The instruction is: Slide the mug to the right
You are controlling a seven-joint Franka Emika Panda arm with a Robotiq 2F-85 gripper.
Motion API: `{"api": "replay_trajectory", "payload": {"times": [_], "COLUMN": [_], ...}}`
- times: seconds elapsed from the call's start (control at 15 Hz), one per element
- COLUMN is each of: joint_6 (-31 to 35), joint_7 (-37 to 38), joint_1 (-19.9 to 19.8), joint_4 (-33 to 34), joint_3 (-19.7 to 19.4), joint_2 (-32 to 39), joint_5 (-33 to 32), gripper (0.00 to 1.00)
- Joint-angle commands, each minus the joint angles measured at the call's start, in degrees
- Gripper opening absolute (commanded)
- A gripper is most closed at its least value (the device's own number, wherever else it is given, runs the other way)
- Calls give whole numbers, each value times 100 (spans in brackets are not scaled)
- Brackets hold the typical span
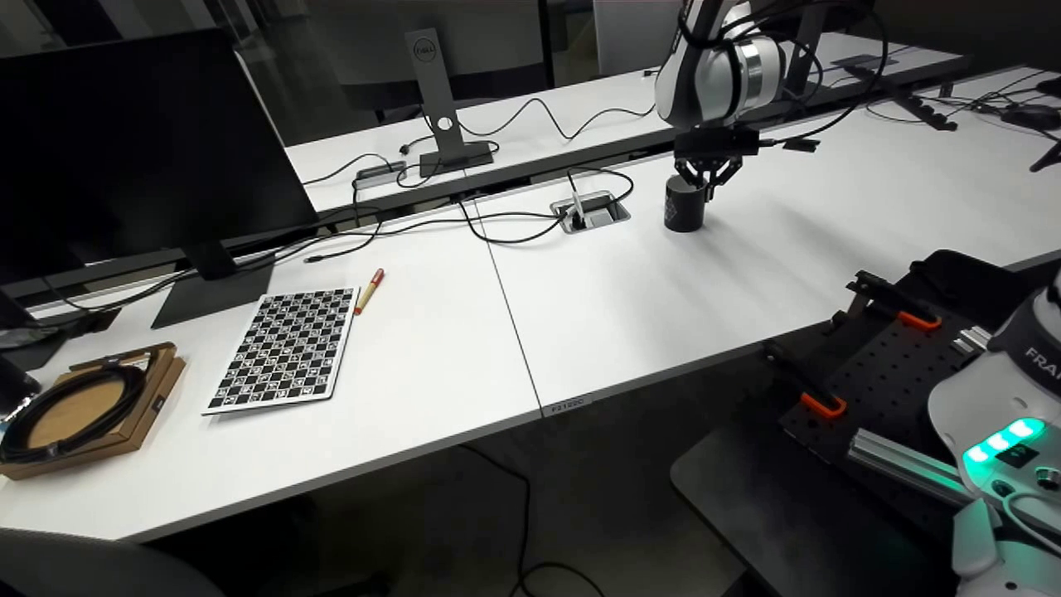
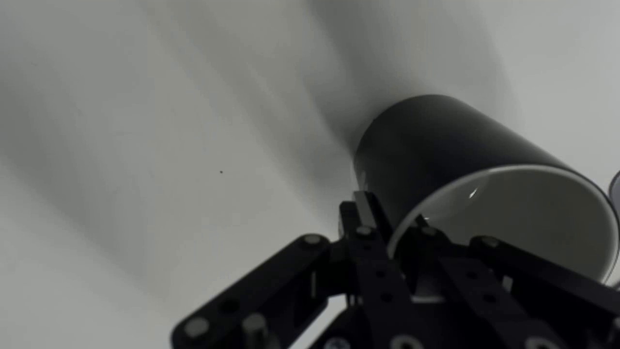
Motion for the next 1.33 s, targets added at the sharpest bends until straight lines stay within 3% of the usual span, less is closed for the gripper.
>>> {"api": "replay_trajectory", "payload": {"times": [0.0, 0.47, 1.27], "joint_6": [111, 80, 46], "joint_7": [-36, -24, 46], "joint_1": [-235, -519, -671], "joint_4": [43, 98, 157], "joint_3": [9, -21, -231], "joint_2": [66, 111, 147], "joint_5": [231, 373, 415], "gripper": [3, 3, 3]}}
